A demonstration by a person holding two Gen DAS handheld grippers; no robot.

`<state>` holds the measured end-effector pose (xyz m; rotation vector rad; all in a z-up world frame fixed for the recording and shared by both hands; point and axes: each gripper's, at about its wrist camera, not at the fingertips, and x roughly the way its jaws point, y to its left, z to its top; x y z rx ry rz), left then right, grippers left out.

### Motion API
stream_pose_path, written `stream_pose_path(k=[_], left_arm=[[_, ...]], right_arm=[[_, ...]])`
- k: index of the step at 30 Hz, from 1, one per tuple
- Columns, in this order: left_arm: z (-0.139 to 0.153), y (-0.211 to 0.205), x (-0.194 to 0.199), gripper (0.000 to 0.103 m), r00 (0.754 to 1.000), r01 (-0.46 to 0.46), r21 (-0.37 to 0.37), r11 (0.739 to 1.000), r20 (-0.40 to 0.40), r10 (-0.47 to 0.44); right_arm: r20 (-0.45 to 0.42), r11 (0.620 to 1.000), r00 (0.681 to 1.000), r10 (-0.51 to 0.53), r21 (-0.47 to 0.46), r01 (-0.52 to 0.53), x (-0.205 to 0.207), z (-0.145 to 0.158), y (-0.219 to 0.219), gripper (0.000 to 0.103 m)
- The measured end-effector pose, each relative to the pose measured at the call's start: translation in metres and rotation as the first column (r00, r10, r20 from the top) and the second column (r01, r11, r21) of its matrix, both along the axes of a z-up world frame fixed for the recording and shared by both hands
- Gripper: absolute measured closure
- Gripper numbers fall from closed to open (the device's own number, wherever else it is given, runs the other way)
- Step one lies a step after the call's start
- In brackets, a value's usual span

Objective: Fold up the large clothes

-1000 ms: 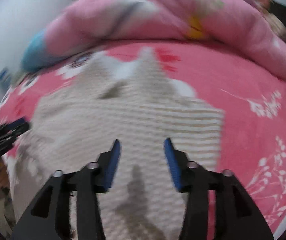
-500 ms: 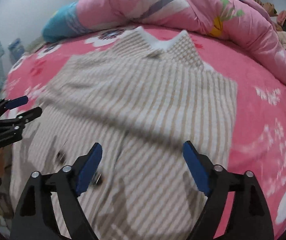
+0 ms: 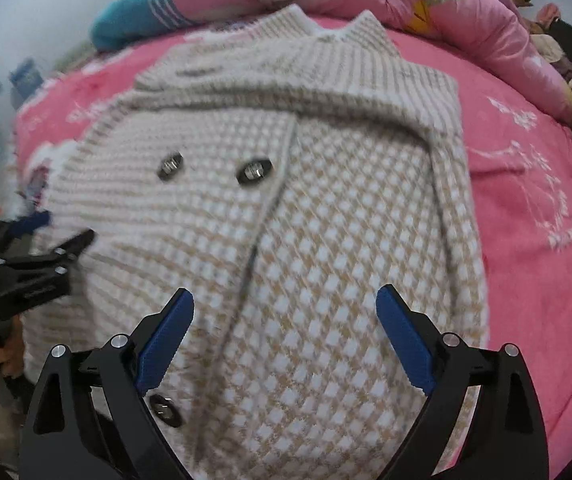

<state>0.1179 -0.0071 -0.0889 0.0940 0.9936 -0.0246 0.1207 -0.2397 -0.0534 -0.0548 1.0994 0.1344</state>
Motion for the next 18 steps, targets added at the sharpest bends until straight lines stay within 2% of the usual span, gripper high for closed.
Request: stream_pose_path(k=[6,7,10,14,18], left_arm=[[-0.003,0.005,0.000,0.009,1.000,-0.017,-0.045,0.999,-0.002,0.017],[-0.003,0.005,0.000,0.009,1.000,-0.019,-0.047,0.999,-0.002,0.019],[-0.004,0.007,0.001,0.008,1.000,-0.018,-0.054,0.998,-0.001,0.018],[-0.006,0.009,-0.001,0.008,1.000,-0.019,-0.072,0.997,0.000,0.019],[-0.006,0.009,-0.002,0.008,1.000,-0.020,-0.073,0.997,-0.004,0.020]], right_arm=[[0.021,0.999,1.000,-0.002,-0.033,0.003,-0.002,0.000,0.015,0.013],[0.024,0.999,1.000,-0.005,-0.038,0.006,0.000,-0.001,0.016,0.010],[-0.019,0.998,0.999,-0.038,-0.055,0.037,0.009,-0.017,0.013,0.007],[-0.052,0.997,0.996,-0.074,0.002,0.075,0.013,-0.029,0.005,0.006],[-0.067,0.997,0.994,-0.082,0.005,0.083,0.015,-0.030,0.006,0.006]])
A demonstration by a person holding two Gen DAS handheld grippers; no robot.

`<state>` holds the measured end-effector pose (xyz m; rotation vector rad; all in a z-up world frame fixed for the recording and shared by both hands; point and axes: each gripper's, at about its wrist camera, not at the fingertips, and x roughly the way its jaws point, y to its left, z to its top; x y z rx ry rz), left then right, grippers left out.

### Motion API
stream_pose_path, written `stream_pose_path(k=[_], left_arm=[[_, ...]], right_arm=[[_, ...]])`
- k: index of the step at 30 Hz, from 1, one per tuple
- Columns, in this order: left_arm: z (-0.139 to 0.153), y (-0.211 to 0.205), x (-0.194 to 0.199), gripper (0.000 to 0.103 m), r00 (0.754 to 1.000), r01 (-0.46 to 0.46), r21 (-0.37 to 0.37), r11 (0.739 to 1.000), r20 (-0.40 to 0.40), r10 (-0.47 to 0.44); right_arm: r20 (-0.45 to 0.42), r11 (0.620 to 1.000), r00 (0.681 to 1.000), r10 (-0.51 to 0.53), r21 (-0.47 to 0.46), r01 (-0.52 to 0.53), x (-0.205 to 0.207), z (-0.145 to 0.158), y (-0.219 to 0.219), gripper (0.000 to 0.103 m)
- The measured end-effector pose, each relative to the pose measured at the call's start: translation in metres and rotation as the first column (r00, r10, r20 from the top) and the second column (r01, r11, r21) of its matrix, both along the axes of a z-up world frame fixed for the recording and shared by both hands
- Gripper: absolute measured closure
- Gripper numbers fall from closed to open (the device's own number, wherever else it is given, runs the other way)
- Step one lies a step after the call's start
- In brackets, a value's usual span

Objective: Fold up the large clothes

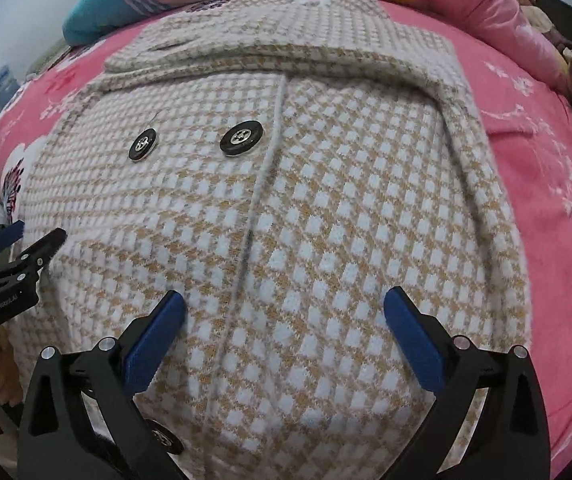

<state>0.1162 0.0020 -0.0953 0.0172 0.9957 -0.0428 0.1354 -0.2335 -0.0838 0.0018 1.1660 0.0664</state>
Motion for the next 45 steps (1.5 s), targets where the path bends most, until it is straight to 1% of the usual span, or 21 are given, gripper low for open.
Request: stream_pose_path(k=[5,11,27,37,39,45], left_arm=[[0.000,0.001,0.000,0.008,1.000,0.002,-0.005,1.000,-0.003,-0.002],[0.000,0.000,0.002,0.008,1.000,0.007,-0.012,1.000,-0.011,-0.007],[0.000,0.000,0.004,0.008,1.000,0.008,-0.021,1.000,-0.028,-0.009],[0.000,-0.010,0.002,0.008,0.999,0.005,-0.024,1.000,-0.032,-0.005],[0.000,-0.003,0.004,0.008,0.999,0.007,-0.023,1.000,-0.031,-0.008],[0.000,-0.003,0.003,0.008,1.000,0.010,-0.022,1.000,-0.027,-0.011]], right_arm=[[-0.021,0.999,0.999,-0.025,0.032,0.026,0.001,-0.001,0.001,0.006],[-0.051,0.998,0.998,-0.026,0.064,0.030,0.002,0.000,-0.014,0.006],[-0.048,0.997,0.998,-0.040,0.068,0.044,0.000,-0.001,-0.009,0.006],[-0.044,0.997,0.998,-0.042,0.061,0.044,0.000,-0.003,-0.007,0.006],[-0.042,0.997,0.998,-0.041,0.060,0.043,0.000,-0.003,-0.007,0.006],[-0.044,0.997,0.998,-0.041,0.058,0.044,0.000,-0.003,-0.008,0.006]])
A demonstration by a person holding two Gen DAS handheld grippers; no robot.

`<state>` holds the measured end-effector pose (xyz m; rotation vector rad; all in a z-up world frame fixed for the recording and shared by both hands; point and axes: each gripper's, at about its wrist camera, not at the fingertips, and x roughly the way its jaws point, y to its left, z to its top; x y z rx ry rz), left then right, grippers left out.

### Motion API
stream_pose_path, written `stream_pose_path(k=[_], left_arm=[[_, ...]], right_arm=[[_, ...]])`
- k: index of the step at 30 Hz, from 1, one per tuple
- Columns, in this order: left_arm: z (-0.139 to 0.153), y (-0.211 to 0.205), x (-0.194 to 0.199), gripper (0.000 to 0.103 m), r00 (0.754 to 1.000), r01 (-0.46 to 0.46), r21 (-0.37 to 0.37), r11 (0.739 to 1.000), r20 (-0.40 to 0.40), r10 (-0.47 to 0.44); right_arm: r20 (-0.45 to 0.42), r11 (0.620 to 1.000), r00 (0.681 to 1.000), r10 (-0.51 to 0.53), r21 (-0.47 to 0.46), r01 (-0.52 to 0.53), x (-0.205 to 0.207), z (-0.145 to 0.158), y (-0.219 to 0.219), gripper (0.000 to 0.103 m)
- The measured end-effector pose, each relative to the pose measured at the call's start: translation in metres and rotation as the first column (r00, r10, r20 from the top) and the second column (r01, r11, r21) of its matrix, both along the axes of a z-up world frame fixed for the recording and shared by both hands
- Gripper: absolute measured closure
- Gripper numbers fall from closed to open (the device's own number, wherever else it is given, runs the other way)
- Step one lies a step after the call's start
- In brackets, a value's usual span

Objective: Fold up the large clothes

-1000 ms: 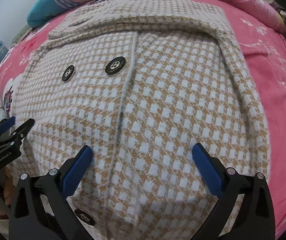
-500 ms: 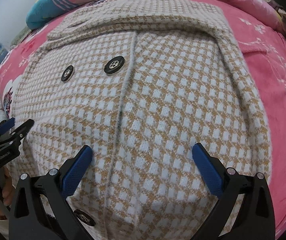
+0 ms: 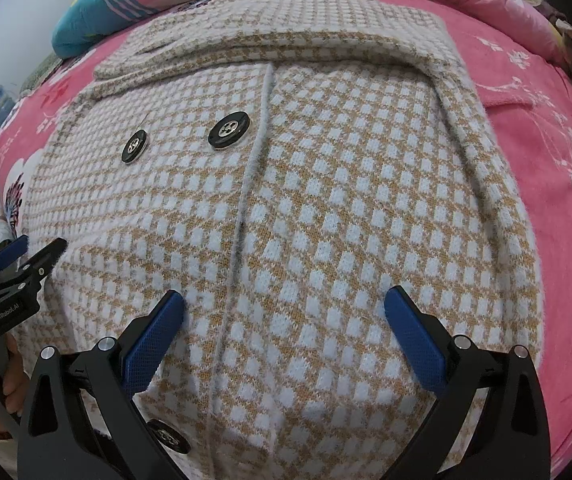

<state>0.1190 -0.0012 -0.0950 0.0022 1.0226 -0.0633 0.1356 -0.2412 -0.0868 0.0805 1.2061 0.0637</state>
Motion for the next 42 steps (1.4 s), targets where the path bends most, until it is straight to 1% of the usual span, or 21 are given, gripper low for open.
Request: stream_pose_path(k=[6,15,18,20,23,26,30,39,42], left_arm=[[0.000,-0.005,-0.002,0.008,1.000,0.001,-0.003,1.000,0.006,-0.001],[-0.001,-0.001,-0.003,0.008,1.000,0.006,-0.006,1.000,0.020,-0.006],[0.002,0.005,-0.007,0.008,0.999,0.017,-0.002,1.000,0.029,-0.017],[0.005,0.017,-0.010,0.008,0.999,0.026,-0.003,1.000,0.034,-0.025],[0.014,0.023,-0.016,0.008,0.997,0.014,0.015,1.000,0.072,-0.016],[0.027,0.030,-0.031,0.008,0.990,0.016,0.009,1.000,0.137,-0.017],[0.037,0.041,-0.057,0.008,0.978,0.025,0.026,0.999,0.206,-0.030],[0.031,0.086,-0.134,0.008,0.967,0.033,0.005,0.999,0.251,-0.033],[0.030,0.096,-0.159,0.008,0.966,0.044,-0.032,0.998,0.255,-0.035]], right_arm=[[0.000,1.000,1.000,0.000,-0.003,0.000,0.000,0.000,0.001,0.006],[-0.001,1.000,1.000,0.000,-0.009,0.000,0.001,-0.001,0.002,0.006],[0.002,1.000,1.000,0.001,-0.009,-0.001,0.001,-0.001,0.002,0.006],[0.002,1.000,1.000,0.001,-0.009,-0.001,0.001,-0.001,0.002,0.006],[0.006,1.000,1.000,0.002,-0.007,-0.002,0.001,-0.001,0.002,0.006],[0.007,1.000,1.000,0.002,-0.005,-0.002,0.001,-0.002,0.001,0.006],[0.007,1.000,1.000,0.002,-0.006,-0.002,0.001,-0.001,0.002,0.006],[0.023,1.000,1.000,0.003,-0.007,-0.003,-0.002,-0.001,0.003,0.006],[0.031,1.000,0.999,0.011,-0.006,-0.010,-0.003,-0.001,0.003,0.006]])
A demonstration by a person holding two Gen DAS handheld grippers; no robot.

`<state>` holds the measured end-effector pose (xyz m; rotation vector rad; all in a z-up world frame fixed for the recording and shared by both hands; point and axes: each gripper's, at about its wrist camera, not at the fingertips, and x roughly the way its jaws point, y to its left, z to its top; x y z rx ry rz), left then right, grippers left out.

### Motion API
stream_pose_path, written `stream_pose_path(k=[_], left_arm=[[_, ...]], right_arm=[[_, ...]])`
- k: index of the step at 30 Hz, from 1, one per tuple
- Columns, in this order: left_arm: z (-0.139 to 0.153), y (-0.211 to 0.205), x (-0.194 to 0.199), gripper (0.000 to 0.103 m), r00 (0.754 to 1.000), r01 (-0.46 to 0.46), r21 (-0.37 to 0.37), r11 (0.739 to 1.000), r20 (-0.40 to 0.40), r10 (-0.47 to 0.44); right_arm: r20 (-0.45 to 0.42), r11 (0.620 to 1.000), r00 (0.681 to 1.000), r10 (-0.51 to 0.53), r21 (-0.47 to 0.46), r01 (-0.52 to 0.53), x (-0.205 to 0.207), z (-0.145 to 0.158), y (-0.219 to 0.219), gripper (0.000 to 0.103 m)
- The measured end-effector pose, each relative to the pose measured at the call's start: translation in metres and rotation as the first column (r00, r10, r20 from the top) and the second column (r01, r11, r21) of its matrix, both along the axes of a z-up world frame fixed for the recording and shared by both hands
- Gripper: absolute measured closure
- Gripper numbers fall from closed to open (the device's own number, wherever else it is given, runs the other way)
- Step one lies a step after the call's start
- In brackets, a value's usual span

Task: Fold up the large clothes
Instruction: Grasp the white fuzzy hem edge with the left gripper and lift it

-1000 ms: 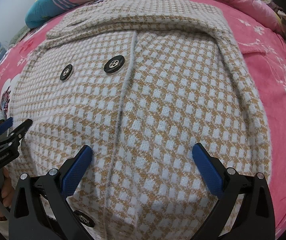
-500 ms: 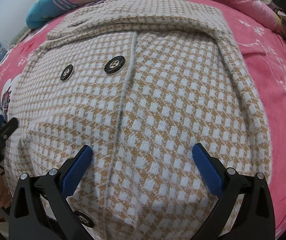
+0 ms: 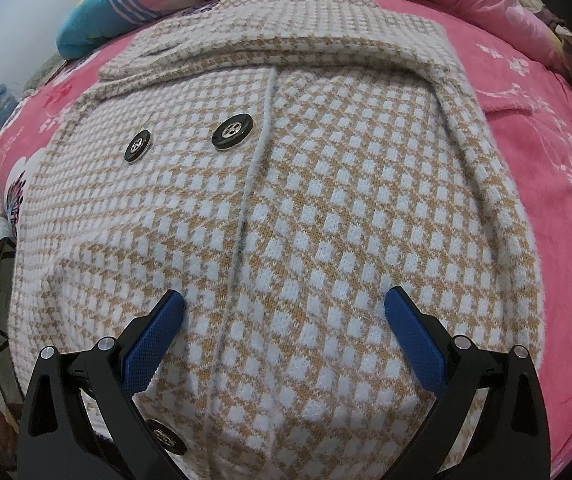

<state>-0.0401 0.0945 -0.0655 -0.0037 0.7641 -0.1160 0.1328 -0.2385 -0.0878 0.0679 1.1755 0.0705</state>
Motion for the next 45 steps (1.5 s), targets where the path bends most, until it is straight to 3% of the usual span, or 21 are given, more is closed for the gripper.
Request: stream_pose_path(k=[2,3,7,13,18,25,35,40,42,45], left_arm=[[-0.001,0.003,-0.011,0.012,1.000,0.006,-0.030,1.000,-0.005,-0.006],[-0.001,0.002,-0.014,0.021,1.000,0.010,-0.043,0.999,-0.008,-0.010],[-0.010,0.001,-0.022,0.035,0.999,0.014,-0.091,0.996,-0.050,-0.019],[-0.030,0.006,-0.018,0.058,0.988,-0.021,-0.192,0.981,-0.155,-0.010],[-0.044,0.012,-0.015,0.061,0.975,-0.048,-0.228,0.972,-0.222,-0.004],[-0.050,0.007,-0.015,0.071,0.971,-0.034,-0.274,0.961,-0.239,-0.033],[-0.051,0.001,-0.012,0.070,0.965,-0.015,-0.269,0.963,-0.254,-0.057],[-0.050,0.002,-0.011,0.070,0.965,-0.015,-0.310,0.951,-0.255,-0.068],[-0.046,0.003,-0.013,0.070,0.967,0.008,-0.364,0.932,-0.233,-0.099],[-0.048,0.001,-0.012,0.070,0.966,0.002,-0.348,0.938,-0.243,-0.092]], right_arm=[[0.004,1.000,1.000,0.004,0.001,-0.004,-0.002,0.000,0.000,0.006],[0.006,1.000,1.000,0.006,0.002,-0.006,-0.003,0.000,0.000,0.006],[0.017,1.000,1.000,0.010,0.003,-0.010,-0.005,-0.001,0.000,0.006],[0.024,1.000,1.000,0.018,0.005,-0.018,-0.011,0.000,0.000,0.006],[0.031,1.000,0.999,0.020,0.006,-0.020,-0.013,0.001,-0.001,0.006],[0.025,1.000,0.999,0.022,0.008,-0.022,-0.014,0.001,-0.001,0.006],[0.026,1.000,0.999,0.021,0.007,-0.021,-0.013,0.001,-0.001,0.006],[0.027,1.000,0.999,0.023,0.006,-0.023,-0.014,0.002,-0.001,0.006],[0.026,1.000,0.999,0.022,0.007,-0.022,-0.014,0.001,-0.001,0.006],[0.022,1.000,1.000,0.022,0.006,-0.022,-0.013,0.001,-0.001,0.006]])
